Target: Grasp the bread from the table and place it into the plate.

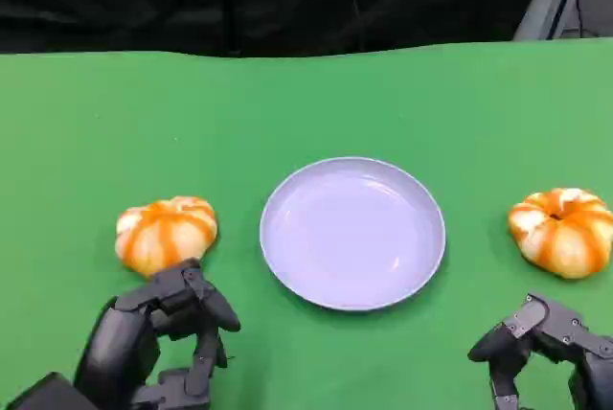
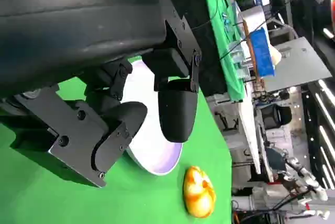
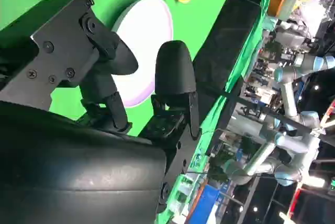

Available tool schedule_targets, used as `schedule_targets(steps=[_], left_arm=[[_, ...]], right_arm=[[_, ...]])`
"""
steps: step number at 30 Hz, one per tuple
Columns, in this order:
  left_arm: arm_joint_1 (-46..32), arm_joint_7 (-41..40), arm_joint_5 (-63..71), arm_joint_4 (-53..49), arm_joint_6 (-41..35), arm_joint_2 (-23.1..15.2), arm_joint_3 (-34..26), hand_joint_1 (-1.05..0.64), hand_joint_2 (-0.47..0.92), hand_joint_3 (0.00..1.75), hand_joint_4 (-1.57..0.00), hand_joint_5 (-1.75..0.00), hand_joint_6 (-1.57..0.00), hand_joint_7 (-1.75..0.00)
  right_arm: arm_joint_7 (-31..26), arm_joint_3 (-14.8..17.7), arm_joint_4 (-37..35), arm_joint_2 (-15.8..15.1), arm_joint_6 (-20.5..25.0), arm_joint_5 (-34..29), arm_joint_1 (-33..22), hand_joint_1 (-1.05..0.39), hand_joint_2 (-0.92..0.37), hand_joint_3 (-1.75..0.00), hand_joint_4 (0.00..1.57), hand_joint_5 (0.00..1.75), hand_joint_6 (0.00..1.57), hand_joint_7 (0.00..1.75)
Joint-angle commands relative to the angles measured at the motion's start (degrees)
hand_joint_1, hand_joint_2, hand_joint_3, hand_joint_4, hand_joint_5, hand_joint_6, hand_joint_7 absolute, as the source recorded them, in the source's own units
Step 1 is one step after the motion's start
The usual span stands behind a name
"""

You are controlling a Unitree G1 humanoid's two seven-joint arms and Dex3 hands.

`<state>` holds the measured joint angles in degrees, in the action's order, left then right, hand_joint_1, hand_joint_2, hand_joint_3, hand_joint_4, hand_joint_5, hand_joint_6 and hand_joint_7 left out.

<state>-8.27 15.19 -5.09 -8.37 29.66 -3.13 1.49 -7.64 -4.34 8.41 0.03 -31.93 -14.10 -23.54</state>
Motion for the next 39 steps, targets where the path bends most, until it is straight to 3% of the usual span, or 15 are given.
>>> schedule_targets(steps=[1,17,20,21,22,24,26,27,30,32,39], left_arm=[[0.43,0.07,-0.03,-0.76,0.89,-0.39,-0.07,-0.04,0.35,1.45,-0.81,-1.72,-0.76,-1.49],[0.93,0.01,-0.22,-1.76,1.11,-0.84,-0.51,-0.05,0.34,1.45,-0.81,-1.70,-0.75,-1.48],[1.07,-1.58,2.16,-1.72,2.61,-0.87,-0.69,-0.04,0.34,1.42,-0.79,-1.59,-0.76,-1.39],[1.12,-2.28,3.25,-1.75,3.14,-0.84,-0.71,-0.07,0.38,1.31,-0.76,-1.45,-0.77,-1.22],[1.25,-3.44,5.04,-1.67,3.24,-0.87,-0.72,-0.08,0.39,1.27,-0.75,-1.39,-0.78,-1.15],[1.87,-5.82,9.18,-1.62,3.64,-1.45,-0.83,-0.09,0.47,1.06,-0.66,-1.18,-0.71,-0.81],[2.90,-8.29,14.40,-0.32,1.50,-2.71,-0.96,-0.13,0.54,0.89,-0.60,-1.06,-0.70,-0.59],[3.20,-9.05,16.19,0.45,0.19,-3.17,-0.92,-0.20,0.63,0.70,-0.53,-0.95,-0.66,-0.45],[4.96,-11.93,25.51,3.87,-5.58,-5.61,-0.37,-0.31,0.83,0.29,-0.43,-0.78,-0.61,-0.23],[6.51,-14.15,30.98,4.95,-8.63,-6.80,0.14,-0.37,0.90,0.12,-0.38,-0.72,-0.59,-0.13],[12.50,-19.44,46.69,4.12,-16.26,-12.53,4.10,-0.47,0.92,0.02,-0.31,-0.51,-0.50,-0.01]], right_arm=[[-0.26,0.87,-0.29,-0.65,-0.70,0.34,0.05,0.10,-0.34,-1.32,0.84,1.60,0.83,1.27],[-0.48,0.92,-1.31,-0.38,-1.12,0.10,0.79,0.10,-0.32,-1.35,0.85,1.62,0.83,1.27],[-0.28,0.73,-1.08,-0.18,-0.89,0.50,0.74,0.09,-0.31,-1.36,0.86,1.62,0.84,1.27],[-0.20,0.68,-0.98,-0.14,-0.76,0.67,0.69,0.09,-0.31,-1.36,0.86,1.62,0.84,1.27],[-0.29,0.69,-0.88,-0.09,-0.57,0.45,0.67,0.09,-0.31,-1.36,0.86,1.62,0.84,1.27],[-0.50,0.68,-0.67,-0.04,-0.14,-0.19,0.63,0.08,-0.32,-1.36,0.85,1.62,0.84,1.28],[-0.54,0.50,-0.60,0.19,0.05,-0.27,0.75,0.08,-0.32,-1.37,0.85,1.62,0.83,1.28],[-0.53,0.44,-0.65,0.29,0.01,-0.17,0.83,0.09,-0.32,-1.37,0.85,1.62,0.83,1.28],[-0.33,0.26,-0.92,0.56,0.22,0.51,1.32,0.08,-0.32,-1.37,0.85,1.62,0.83,1.29],[-0.45,0.27,-1.25,0.59,0.02,0.55,1.63,0.07,-0.32,-1.37,0.85,1.63,0.83,1.30],[-0.83,0.35,-1.12,0.40,0.13,-0.38,1.86,0.08,-0.31,-1.38,0.86,1.63,0.82,1.30]])
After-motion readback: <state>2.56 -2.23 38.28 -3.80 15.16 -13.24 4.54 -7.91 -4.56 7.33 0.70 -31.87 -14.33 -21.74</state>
